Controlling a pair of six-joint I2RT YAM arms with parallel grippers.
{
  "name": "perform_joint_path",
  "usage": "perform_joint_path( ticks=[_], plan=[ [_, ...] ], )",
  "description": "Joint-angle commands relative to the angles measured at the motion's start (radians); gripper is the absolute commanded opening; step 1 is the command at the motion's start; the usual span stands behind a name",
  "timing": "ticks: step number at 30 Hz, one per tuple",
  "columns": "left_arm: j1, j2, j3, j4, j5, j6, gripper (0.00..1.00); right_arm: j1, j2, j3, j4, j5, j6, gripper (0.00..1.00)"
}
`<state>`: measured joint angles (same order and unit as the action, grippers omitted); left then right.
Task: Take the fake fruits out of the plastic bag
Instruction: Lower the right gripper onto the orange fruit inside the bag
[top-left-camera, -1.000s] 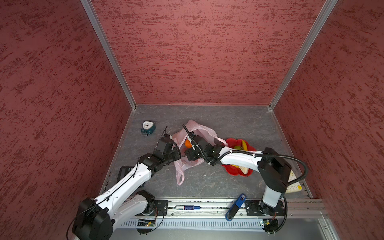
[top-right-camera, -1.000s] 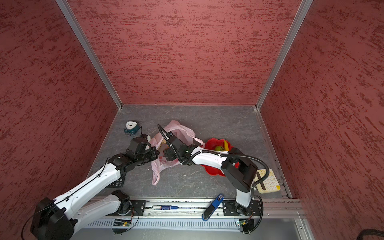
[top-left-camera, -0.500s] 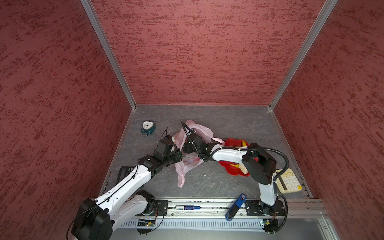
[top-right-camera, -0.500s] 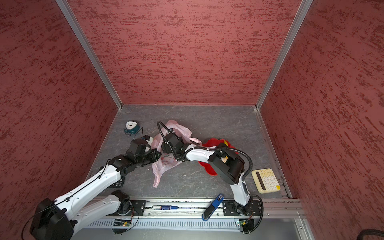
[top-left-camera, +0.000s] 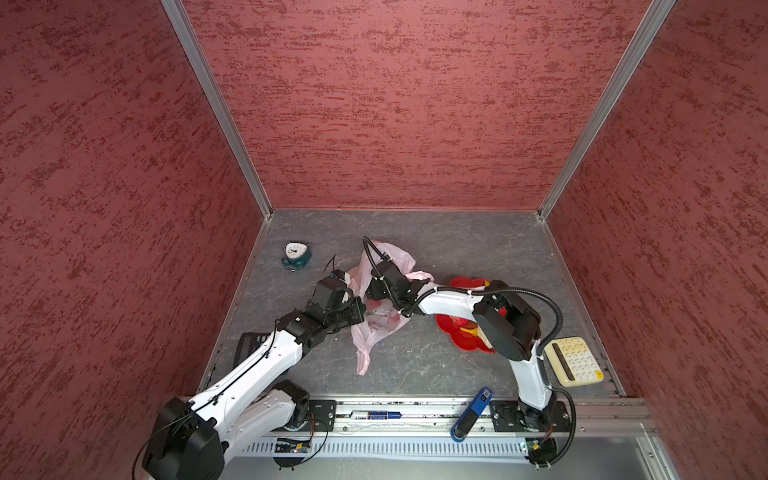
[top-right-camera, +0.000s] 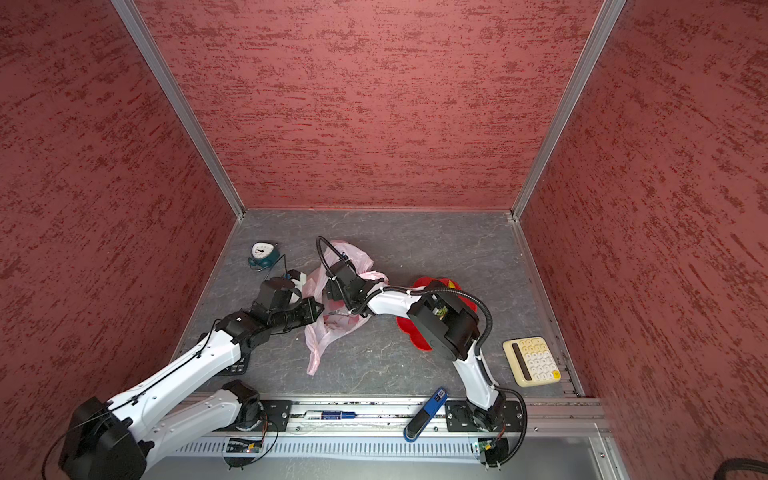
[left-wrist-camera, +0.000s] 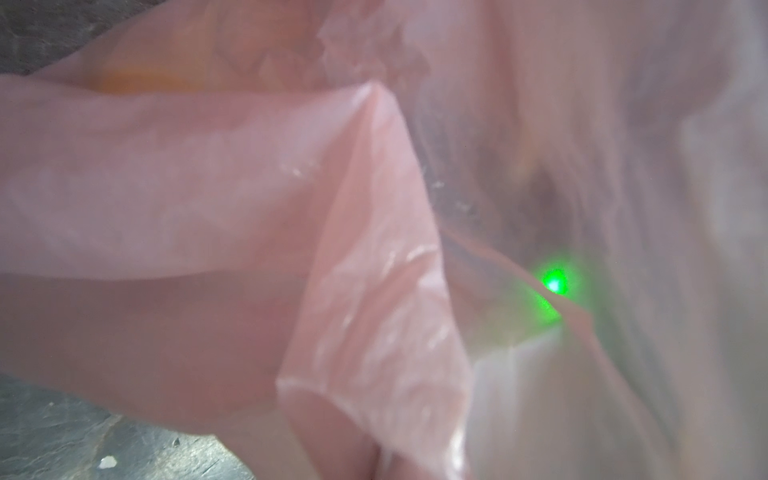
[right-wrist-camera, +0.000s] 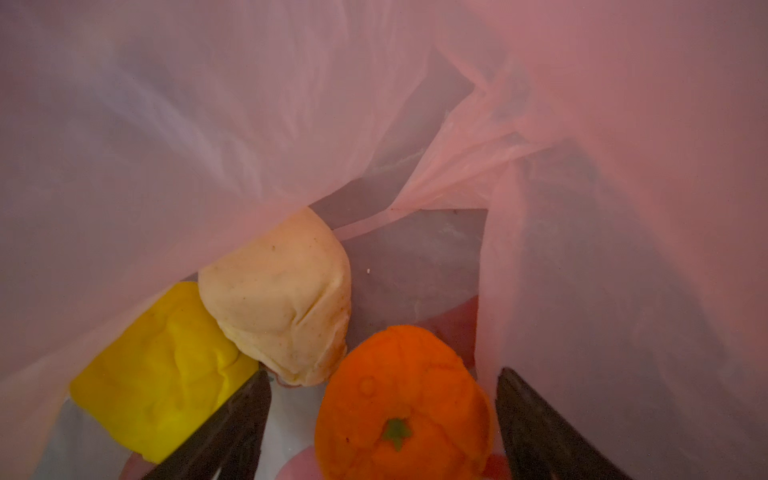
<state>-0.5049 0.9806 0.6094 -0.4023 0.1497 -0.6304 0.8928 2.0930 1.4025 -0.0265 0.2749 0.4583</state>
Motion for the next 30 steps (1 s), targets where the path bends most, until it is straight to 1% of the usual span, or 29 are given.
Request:
perform_joint_path(
  ticks=[1, 8, 18, 22, 26, 28, 30],
  plan=[
    [-0.001, -0.001, 0.002, 0.02, -0.007, 0.02, 0.09, -0.005, 0.024, 0.04, -0.038, -0.017, 0.02, 0.84],
    [0.005, 0.034, 0.028, 0.044, -0.024, 0.017, 0.09, -0.005, 0.025, 0.056, -0.086, -0.038, 0.026, 0.83],
    [0.017, 0.053, 0.058, 0.062, -0.024, 0.016, 0.09, -0.006, 0.06, 0.115, -0.162, -0.051, 0.023, 0.78],
    [0.02, 0.052, 0.061, 0.065, -0.022, 0.017, 0.09, -0.006, 0.091, 0.159, -0.221, -0.049, 0.023, 0.8],
    [0.022, 0.052, 0.057, 0.069, -0.016, 0.015, 0.09, -0.007, 0.097, 0.168, -0.227, -0.041, 0.022, 0.8],
    [0.022, 0.05, 0.052, 0.068, -0.017, 0.014, 0.09, -0.008, 0.102, 0.174, -0.232, -0.04, 0.023, 0.77],
    [0.022, 0.05, 0.051, 0.065, -0.018, 0.015, 0.09, -0.01, 0.103, 0.175, -0.232, -0.035, 0.02, 0.71]
  ],
)
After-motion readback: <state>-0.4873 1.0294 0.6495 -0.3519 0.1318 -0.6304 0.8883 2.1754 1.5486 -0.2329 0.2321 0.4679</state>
